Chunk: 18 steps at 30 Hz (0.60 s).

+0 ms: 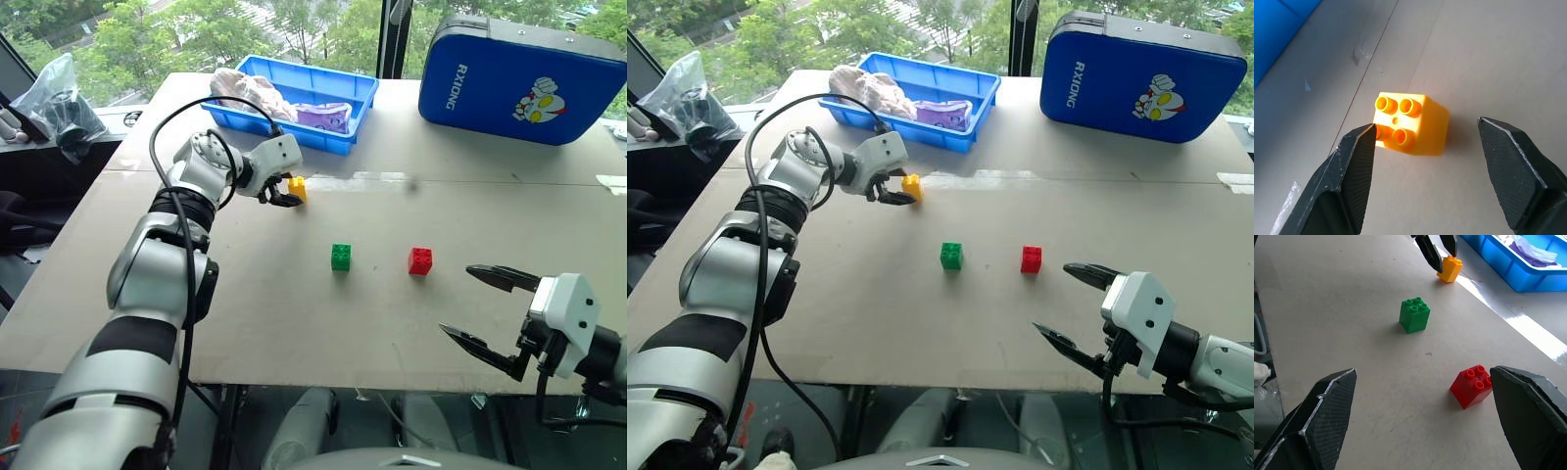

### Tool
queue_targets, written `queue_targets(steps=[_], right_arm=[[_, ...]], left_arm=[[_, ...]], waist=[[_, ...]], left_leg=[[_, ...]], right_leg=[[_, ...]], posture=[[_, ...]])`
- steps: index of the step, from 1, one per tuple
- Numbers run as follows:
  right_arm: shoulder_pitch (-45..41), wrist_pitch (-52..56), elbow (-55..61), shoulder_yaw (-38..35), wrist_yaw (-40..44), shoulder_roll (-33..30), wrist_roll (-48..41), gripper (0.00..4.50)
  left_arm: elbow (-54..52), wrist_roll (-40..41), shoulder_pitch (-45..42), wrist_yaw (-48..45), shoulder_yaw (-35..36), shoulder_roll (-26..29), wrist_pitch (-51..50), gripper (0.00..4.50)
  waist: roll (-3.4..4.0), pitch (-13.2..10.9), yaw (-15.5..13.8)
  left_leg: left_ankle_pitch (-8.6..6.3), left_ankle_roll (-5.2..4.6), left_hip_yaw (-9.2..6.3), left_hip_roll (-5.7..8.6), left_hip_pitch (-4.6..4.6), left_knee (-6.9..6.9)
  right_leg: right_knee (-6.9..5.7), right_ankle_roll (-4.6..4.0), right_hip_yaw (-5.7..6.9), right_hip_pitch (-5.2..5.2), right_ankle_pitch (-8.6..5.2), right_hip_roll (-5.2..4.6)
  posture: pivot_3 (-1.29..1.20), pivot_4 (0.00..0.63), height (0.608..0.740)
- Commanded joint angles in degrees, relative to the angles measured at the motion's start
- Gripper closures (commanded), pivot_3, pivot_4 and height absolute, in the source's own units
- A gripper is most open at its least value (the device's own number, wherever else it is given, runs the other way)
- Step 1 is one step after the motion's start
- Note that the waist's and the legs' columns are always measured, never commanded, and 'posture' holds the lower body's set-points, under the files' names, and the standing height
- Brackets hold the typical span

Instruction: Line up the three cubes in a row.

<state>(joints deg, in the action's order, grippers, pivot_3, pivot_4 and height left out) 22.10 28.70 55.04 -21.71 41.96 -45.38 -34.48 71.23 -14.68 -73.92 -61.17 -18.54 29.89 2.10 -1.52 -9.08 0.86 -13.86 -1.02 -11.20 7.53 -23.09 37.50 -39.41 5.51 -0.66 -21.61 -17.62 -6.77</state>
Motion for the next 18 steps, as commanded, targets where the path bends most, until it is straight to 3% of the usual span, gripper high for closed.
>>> queue_targets(steps=[1, 6, 18], right_arm=[[0.8, -0.1, 2.5, -2.4, -0.6, 0.0, -0.8, 0.0], [1.8, 0.0, 3.4, -3.2, -1.1, 0.2, -0.9, 0.0], [1.6, -0.4, 2.9, -1.9, -1.7, 0.1, -0.4, 0.0]], left_arm=[[2.7, -2.1, -0.9, 2.7, -0.1, -0.5, 1.5, 1.15], [3.8, -3.0, -1.1, 4.5, 0.6, -0.9, 2.6, 1.15], [1.6, -0.7, -1.7, -4.6, 4.2, 2.1, 2.2, 1.15]], waist=[[-0.03, 0.0, 0.0], [-0.07, 0.0, 0.1], [-0.07, 0.0, 0.2]], left_leg=[[0.0, 0.0, 0.0, 0.0, 0.0, 0.0], [0.0, 0.0, 0.01, 0.0, 0.02, 0.01], [0.0, 0.0, 0.02, 0.01, 0.04, 0.02]], right_leg=[[-0.01, 0.0, 0.0, 0.0, 0.0, 0.0], [-0.03, 0.0, -0.01, 0.0, 0.0, 0.0], [-0.09, 0.0, -0.01, 0.0, 0.0, 0.0]], posture=[[0.0, 0.15, 0.74], [0.0, 0.15, 0.74], [0.0, 0.15, 0.74]])
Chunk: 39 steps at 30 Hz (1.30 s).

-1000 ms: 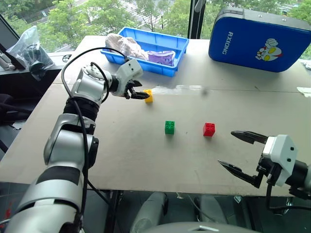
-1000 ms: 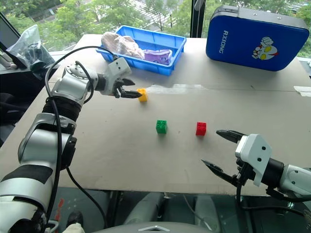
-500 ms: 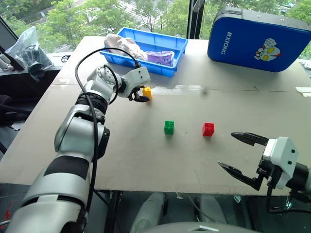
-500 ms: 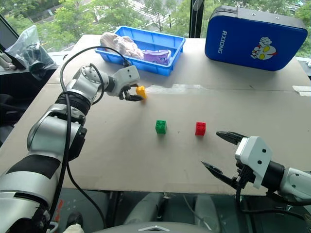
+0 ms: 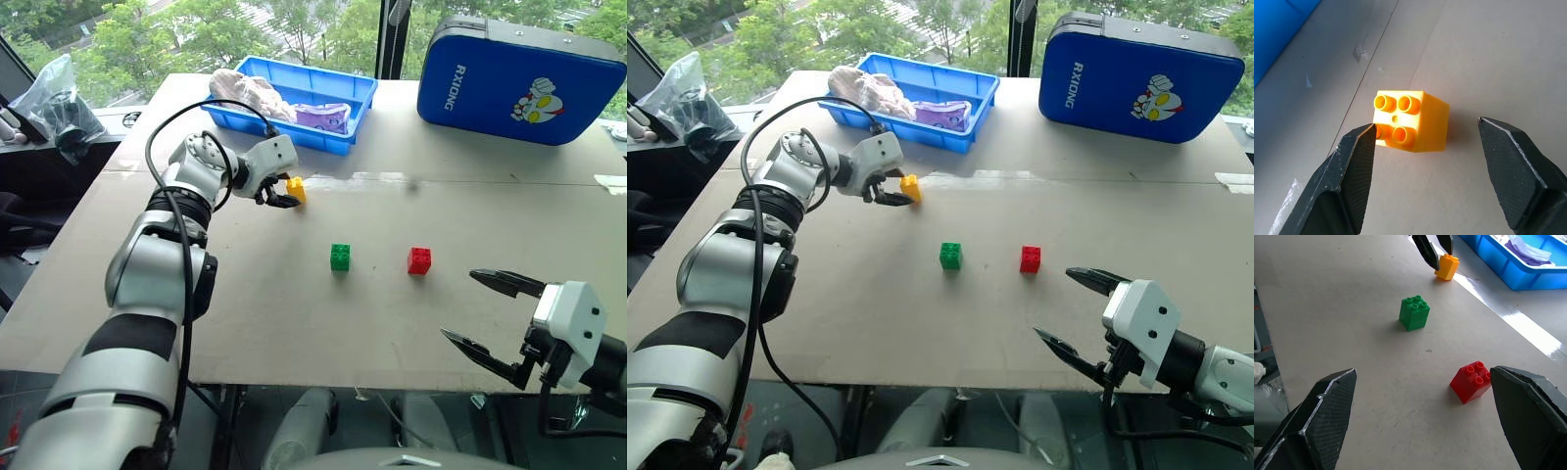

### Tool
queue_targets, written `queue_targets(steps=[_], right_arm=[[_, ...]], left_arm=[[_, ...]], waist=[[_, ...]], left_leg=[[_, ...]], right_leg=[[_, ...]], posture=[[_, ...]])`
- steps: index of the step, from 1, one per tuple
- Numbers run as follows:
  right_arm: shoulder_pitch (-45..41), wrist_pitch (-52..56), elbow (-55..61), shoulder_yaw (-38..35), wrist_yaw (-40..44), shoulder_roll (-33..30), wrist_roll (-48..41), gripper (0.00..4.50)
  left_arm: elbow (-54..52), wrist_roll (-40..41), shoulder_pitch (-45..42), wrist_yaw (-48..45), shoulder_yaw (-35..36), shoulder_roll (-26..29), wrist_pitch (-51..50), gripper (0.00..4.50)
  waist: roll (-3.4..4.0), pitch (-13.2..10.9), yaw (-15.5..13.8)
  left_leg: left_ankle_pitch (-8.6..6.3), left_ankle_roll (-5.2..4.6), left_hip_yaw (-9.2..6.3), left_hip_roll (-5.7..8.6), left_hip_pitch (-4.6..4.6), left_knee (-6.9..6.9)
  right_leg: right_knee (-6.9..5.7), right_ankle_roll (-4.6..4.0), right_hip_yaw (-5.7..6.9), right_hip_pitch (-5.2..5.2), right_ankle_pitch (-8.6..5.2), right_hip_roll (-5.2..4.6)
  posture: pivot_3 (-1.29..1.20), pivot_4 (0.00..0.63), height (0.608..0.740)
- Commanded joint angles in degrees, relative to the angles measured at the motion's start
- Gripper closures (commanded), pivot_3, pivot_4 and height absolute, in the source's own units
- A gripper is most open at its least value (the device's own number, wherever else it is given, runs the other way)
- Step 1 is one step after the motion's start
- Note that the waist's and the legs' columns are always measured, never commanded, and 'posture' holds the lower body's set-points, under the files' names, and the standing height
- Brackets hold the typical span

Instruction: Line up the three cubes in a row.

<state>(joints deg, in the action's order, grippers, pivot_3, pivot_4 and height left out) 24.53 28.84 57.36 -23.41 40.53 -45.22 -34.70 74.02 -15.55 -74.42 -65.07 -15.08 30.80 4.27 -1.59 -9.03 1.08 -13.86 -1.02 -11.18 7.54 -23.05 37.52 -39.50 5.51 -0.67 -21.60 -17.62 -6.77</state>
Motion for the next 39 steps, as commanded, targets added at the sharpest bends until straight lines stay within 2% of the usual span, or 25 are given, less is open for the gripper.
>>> queue_targets(steps=[1, 8, 15, 28, 39], right_arm=[[-1.2, -0.6, 0.3, 0.2, -0.1, -0.2, 0.0, 0.0], [-2.5, -0.6, -0.3, 0.5, 0.5, -0.3, 0.0, 0.0], [-2.3, -0.7, 0.7, 0.9, -0.5, 0.3, 0.3, 0.0], [-6.0, 0.3, 2.0, 1.2, -4.5, 1.4, -3.2, 0.0], [-6.0, -0.9, 2.6, 1.8, -8.1, 0.2, -4.9, 0.0]], left_arm=[[-1.2, 0.0, -1.2, -0.6, 0.8, 1.2, 0.1, 1.15], [-0.7, -0.6, -3.2, 2.1, 1.1, 1.1, -0.2, 1.15], [-0.6, 1.5, -5.9, 0.3, 4.2, 1.9, -3.7, 1.15], [1.6, -2.9, -4.3, 0.4, 0.9, -1.6, -1.7, 1.15], [3.4, -7.4, -2.8, 6.8, -1.7, -3.7, -0.4, 1.15]], waist=[[0.0, 0.0, 0.0], [-0.03, 0.0, 0.0], [-0.15, -0.1, 0.1], [-0.19, -0.1, 1.0], [-0.2, -0.1, 1.1]], left_leg=[[0.0, 0.0, 0.0, 0.0, 0.0, 0.0], [0.0, 0.0, -0.01, 0.0, -0.01, 0.02], [0.0, 0.0, -0.02, 0.02, -0.04, 0.04], [0.0, 0.0, -0.03, 0.03, -0.04, 0.1], [0.0, 0.0, -0.01, 0.03, -0.03, 0.11]], right_leg=[[0.0, 0.0, 0.0, 0.0, 0.0, 0.0], [-0.02, 0.0, 0.01, 0.0, 0.0, 0.0], [-0.02, 0.0, 0.02, -0.02, 0.0, -0.01], [-0.13, 0.0, 0.02, -0.03, 0.0, -0.02], [-0.17, 0.01, 0.0, -0.03, 0.0, -0.02]], posture=[[0.0, 0.15, 0.74], [0.0, 0.15, 0.74], [0.0, 0.15, 0.74], [0.0, 0.15, 0.74], [0.0, 0.15, 0.74]])
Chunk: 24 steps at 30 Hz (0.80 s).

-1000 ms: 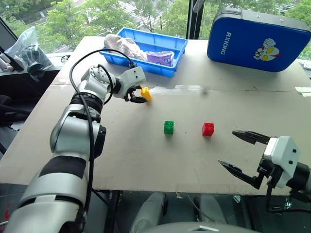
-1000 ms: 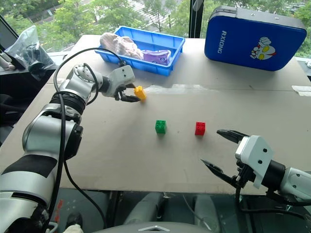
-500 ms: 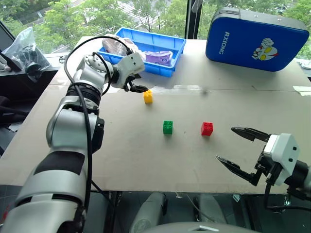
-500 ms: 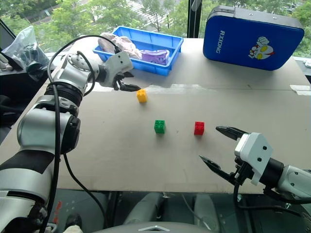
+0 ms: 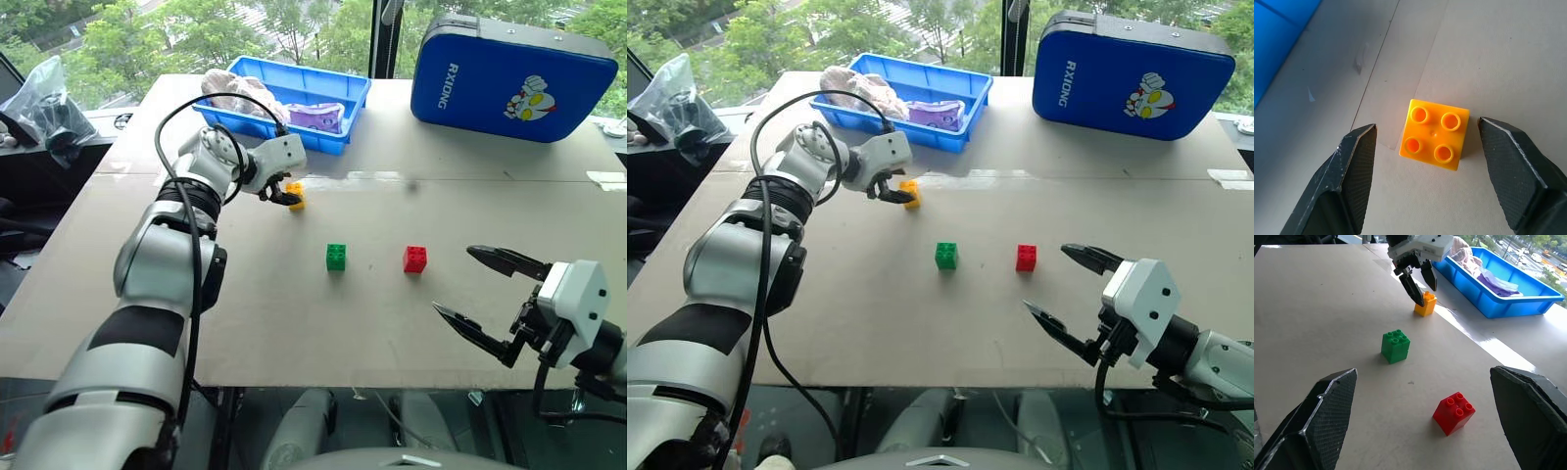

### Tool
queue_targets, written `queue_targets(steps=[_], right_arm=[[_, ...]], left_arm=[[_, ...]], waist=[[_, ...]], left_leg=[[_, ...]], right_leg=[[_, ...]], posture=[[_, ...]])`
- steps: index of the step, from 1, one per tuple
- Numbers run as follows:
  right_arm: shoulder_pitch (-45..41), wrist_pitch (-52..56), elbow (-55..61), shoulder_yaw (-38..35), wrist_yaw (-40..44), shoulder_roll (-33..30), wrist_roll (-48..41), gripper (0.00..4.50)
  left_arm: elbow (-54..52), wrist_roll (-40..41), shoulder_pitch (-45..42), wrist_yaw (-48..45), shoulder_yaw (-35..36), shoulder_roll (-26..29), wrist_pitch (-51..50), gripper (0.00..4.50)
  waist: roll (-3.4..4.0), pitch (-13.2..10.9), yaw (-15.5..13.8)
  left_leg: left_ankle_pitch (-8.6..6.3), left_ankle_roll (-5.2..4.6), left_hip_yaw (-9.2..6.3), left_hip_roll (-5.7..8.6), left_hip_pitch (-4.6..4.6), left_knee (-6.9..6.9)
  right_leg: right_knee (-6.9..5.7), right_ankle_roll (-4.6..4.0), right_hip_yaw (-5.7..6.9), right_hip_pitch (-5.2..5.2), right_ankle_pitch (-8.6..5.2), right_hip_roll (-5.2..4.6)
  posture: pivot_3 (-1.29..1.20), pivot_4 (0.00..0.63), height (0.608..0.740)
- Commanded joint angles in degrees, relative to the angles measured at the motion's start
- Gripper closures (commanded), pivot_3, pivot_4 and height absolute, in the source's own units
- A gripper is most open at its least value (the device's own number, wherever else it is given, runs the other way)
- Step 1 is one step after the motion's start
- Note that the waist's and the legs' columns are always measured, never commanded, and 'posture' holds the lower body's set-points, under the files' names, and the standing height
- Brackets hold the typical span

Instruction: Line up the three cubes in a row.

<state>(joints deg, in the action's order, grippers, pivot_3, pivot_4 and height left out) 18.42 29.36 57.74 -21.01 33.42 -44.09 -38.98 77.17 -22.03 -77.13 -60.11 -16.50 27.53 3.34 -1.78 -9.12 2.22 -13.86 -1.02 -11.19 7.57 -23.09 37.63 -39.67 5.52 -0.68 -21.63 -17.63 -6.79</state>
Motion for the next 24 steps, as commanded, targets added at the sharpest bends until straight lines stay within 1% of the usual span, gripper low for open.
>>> queue_targets(steps=[1, 2, 4, 5, 7, 8, 11, 13, 15, 17, 19, 24], right_arm=[[0.3, -1.7, 2.3, -0.8, -1.3, -1.2, -0.7, 0.0], [0.5, -2.0, 2.3, -1.0, -1.7, -1.5, -0.9, 0.0], [1.2, -2.7, 2.3, -1.4, -2.3, -2.2, -1.2, 0.0], [1.6, -3.1, 2.3, -1.4, -2.8, -2.6, -1.2, 0.0], [2.5, -4.1, 2.3, -1.3, -3.6, -3.2, -1.1, 0.0], [2.9, -4.6, 2.3, -1.2, -4.1, -3.6, -1.2, 0.0], [4.1, -6.2, 2.3, -0.9, -5.4, -4.5, -1.3, 0.0], [4.5, -6.7, 2.3, -0.7, -6.0, -4.9, -1.3, 0.0], [4.4, -6.6, 2.3, -0.1, -6.3, -5.0, -0.9, 0.0], [2.9, -5.9, 2.3, 0.8, -6.1, -4.7, -0.6, 0.0], [0.8, -5.1, 1.9, 2.3, -5.5, -4.5, -0.4, 0.0], [-3.0, -4.9, -0.7, 5.1, -2.6, -4.7, -0.3, 0.0]], left_arm=[[0.3, -0.9, 0.0, 2.2, -0.1, -0.7, 0.4, 1.15], [0.4, -0.9, 0.1, 2.5, 0.1, -1.0, 0.3, 1.15], [0.6, -1.0, 0.3, 3.0, 0.4, -1.4, 0.1, 1.68], [0.6, -1.2, 0.5, 3.3, 0.3, -1.5, 0.2, 1.98], [0.7, -1.4, 0.8, 3.8, 0.3, -1.6, 0.5, 2.94], [0.7, -1.2, 0.8, 3.8, 0.6, -1.6, 0.5, 3.24], [0.6, -0.2, 0.6, 2.4, 1.7, -1.1, 0.7, 3.22], [0.2, 1.5, 0.2, -0.8, 3.3, 0.1, 1.2, 3.22], [-0.2, 3.7, -0.1, -4.9, 5.3, 1.1, 1.7, 3.22], [-1.2, 6.8, 0.1, -12.4, 7.7, 2.3, 1.0, 3.22], [-3.1, 9.6, 1.5, -20.1, 9.3, 3.8, 1.2, 3.22], [-11.8, 13.2, 9.1, -29.3, 9.5, 6.2, 5.3, 3.22]], waist=[[0.0, 0.0, 0.0], [-0.01, 0.0, 0.0], [-0.02, 0.0, 0.0], [-0.02, 0.0, 0.0], [-0.04, 0.0, 0.0], [-0.04, 0.0, 0.0], [-0.05, 0.0, 0.0], [-0.06, 0.0, 0.0], [-0.08, 0.0, 0.2], [-0.08, 0.0, 0.2], [-0.08, 0.0, 0.2], [-0.06, 0.0, 0.2]], left_leg=[[0.0, 0.0, 0.0, 0.0, 0.0, 0.0], [0.0, 0.0, 0.0, 0.0, 0.0, 0.01], [0.0, 0.0, 0.0, 0.0, 0.0, 0.01], [0.0, 0.0, 0.0, 0.0, 0.0, 0.01], [0.0, 0.0, 0.0, 0.0, 0.0, 0.01], [0.0, 0.0, 0.01, 0.0, 0.05, 0.01], [0.0, 0.0, 0.02, 0.0, 0.06, 0.03], [0.0, 0.0, 0.02, 0.0, 0.06, 0.05], [0.0, 0.0, 0.03, 0.0, 0.05, 0.05], [0.0, 0.0, 0.03, 0.0, 0.04, 0.05], [0.0, 0.0, 0.03, 0.0, 0.03, 0.06], [0.0, 0.0, 0.05, -0.02, 0.08, 0.06]], right_leg=[[0.0, 0.0, 0.0, 0.0, 0.0, 0.0], [0.0, 0.0, 0.0, 0.0, 0.0, 0.0], [-0.01, 0.0, 0.0, 0.0, 0.0, 0.0], [-0.01, 0.0, 0.0, 0.0, 0.0, 0.0], [-0.01, 0.0, 0.0, 0.0, 0.0, 0.0], [-0.04, 0.0, -0.01, 0.02, 0.0, -0.01], [-0.09, 0.0, -0.02, 0.02, 0.0, 0.0], [-0.09, 0.0, -0.02, 0.02, 0.0, 0.0], [-0.09, 0.0, -0.02, 0.01, 0.0, 0.0], [-0.09, 0.0, -0.02, 0.0, 0.0, 0.01], [-0.08, 0.0, -0.01, -0.01, 0.0, 0.01], [-0.09, 0.0, -0.04, 0.02, 0.0, 0.0]], posture=[[0.0, 0.15, 0.74], [0.0, 0.15, 0.74], [0.0, 0.15, 0.74], [0.0, 0.15, 0.74], [0.0, 0.15, 0.74], [0.0, 0.15, 0.74], [0.0, 0.15, 0.74], [0.0, 0.15, 0.74], [0.0, 0.15, 0.74], [0.0, 0.15, 0.74], [0.0, 0.15, 0.74], [0.0, 0.15, 0.74]])
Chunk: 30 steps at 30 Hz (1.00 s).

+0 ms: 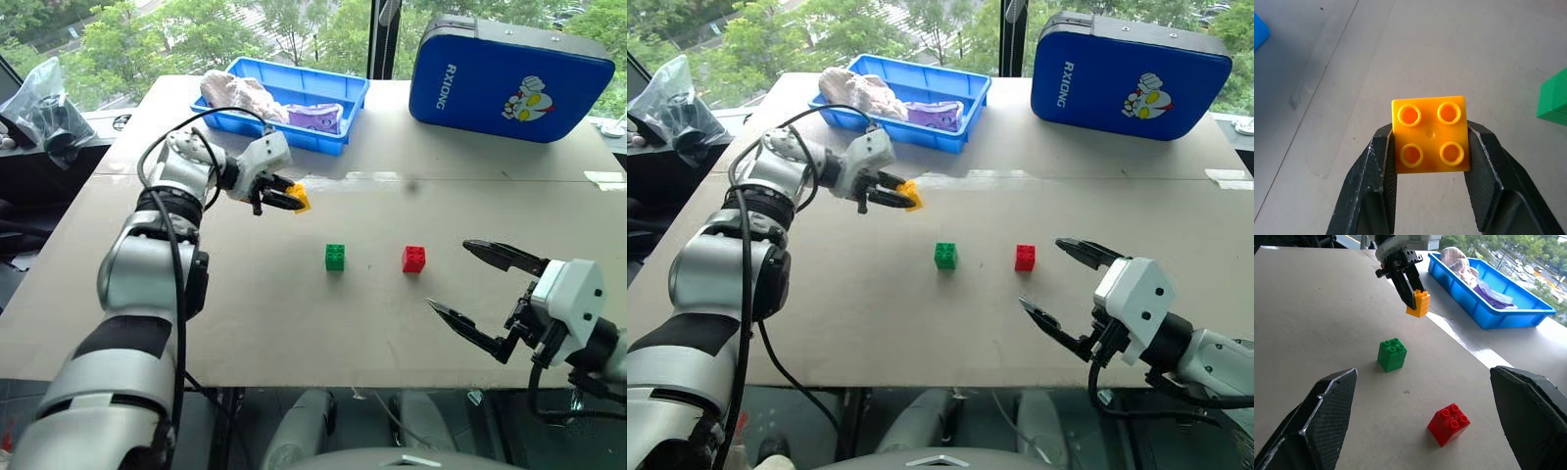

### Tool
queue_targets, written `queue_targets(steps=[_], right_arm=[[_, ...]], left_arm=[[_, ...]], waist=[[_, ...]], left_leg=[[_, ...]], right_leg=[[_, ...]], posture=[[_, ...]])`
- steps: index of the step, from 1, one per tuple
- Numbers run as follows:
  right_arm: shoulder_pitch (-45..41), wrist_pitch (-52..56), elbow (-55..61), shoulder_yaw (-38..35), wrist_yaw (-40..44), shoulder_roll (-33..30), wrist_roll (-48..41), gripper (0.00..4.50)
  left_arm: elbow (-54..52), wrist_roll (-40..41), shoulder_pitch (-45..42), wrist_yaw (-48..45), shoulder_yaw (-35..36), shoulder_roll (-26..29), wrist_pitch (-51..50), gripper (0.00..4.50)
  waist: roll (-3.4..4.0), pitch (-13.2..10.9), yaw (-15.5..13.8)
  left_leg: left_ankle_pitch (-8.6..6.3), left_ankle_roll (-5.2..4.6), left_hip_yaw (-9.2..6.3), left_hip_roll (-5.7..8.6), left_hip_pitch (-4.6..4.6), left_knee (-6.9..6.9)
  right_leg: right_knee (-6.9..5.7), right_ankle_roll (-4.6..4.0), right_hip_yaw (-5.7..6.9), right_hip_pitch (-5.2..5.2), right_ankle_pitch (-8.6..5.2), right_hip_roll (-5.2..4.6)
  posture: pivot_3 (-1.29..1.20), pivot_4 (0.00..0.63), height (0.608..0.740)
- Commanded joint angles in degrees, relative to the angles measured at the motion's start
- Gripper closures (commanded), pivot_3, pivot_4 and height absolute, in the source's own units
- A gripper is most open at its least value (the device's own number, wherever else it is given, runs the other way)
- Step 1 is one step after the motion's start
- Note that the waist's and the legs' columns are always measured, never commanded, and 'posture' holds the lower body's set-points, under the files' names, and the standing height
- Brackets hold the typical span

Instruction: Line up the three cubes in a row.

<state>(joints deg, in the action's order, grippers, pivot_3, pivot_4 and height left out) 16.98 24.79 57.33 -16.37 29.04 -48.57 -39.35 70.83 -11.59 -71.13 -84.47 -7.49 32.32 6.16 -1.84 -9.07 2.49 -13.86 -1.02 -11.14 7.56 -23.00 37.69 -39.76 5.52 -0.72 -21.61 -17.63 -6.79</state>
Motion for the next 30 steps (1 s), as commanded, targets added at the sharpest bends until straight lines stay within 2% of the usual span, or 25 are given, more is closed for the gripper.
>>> queue_targets(steps=[1, 4, 10, 16, 24, 30], right_arm=[[-2.0, -0.3, -0.7, 0.7, 2.6, -0.4, 0.1, 0.0], [-3.2, 0.0, -1.7, 1.0, 4.0, -0.6, -0.1, 0.0], [-4.2, 0.2, -3.2, 0.8, 7.1, -1.0, -0.2, 0.0], [-4.0, 0.7, -3.1, 0.5, 7.9, -0.7, -0.2, 0.0], [-3.3, 0.9, -3.3, 0.0, 8.9, -0.7, 0.8, 0.0], [-3.6, 0.8, -3.7, 0.1, 9.5, -0.5, 1.2, 0.0]], left_arm=[[-7.7, 3.7, 4.7, -6.5, 0.2, 1.8, 2.7, 3.22], [-11.9, 6.0, 7.3, -8.0, -1.2, 2.8, 2.1, 3.22], [-18.6, 8.7, 12.4, -8.0, -8.3, 6.7, 8.1, 3.22], [-26.0, 15.1, 14.7, -8.0, -13.9, 11.3, 4.6, 3.22], [-32.0, 17.9, 17.9, -8.0, -14.6, 15.0, 0.4, 3.22], [-33.0, 17.0, 19.2, -8.0, -14.0, 15.7, -0.1, 3.22]], waist=[[-0.02, 0.0, -0.1], [-0.06, 0.0, -0.2], [-0.06, 0.0, -0.2], [-0.06, 0.0, -0.2], [-0.05, 0.0, -0.2], [-0.05, 0.0, -0.3]], left_leg=[[0.0, 0.0, -0.03, 0.0, -0.01, 0.0], [0.0, 0.0, -0.07, 0.0, -0.05, 0.04], [0.0, 0.0, -0.08, 0.0, -0.05, 0.06], [-0.01, -0.01, -0.08, 0.0, -0.05, 0.06], [0.0, -0.01, -0.08, 0.0, -0.03, 0.05], [-0.01, -0.01, -0.08, 0.0, -0.02, 0.05]], right_leg=[[0.01, 0.0, 0.02, 0.0, 0.0, 0.01], [0.02, 0.0, 0.05, -0.01, 0.0, 0.01], [0.02, 0.0, 0.03, 0.0, 0.0, -0.01], [0.02, 0.0, 0.02, -0.01, 0.0, -0.01], [0.02, -0.01, 0.01, -0.01, 0.0, 0.0], [0.02, -0.01, 0.01, 0.0, 0.0, 0.0]], posture=[[0.0, 0.15, 0.74], [0.0, 0.15, 0.74], [0.0, 0.15, 0.74], [0.0, 0.15, 0.74], [0.0, 0.15, 0.74], [0.0, 0.15, 0.74]])
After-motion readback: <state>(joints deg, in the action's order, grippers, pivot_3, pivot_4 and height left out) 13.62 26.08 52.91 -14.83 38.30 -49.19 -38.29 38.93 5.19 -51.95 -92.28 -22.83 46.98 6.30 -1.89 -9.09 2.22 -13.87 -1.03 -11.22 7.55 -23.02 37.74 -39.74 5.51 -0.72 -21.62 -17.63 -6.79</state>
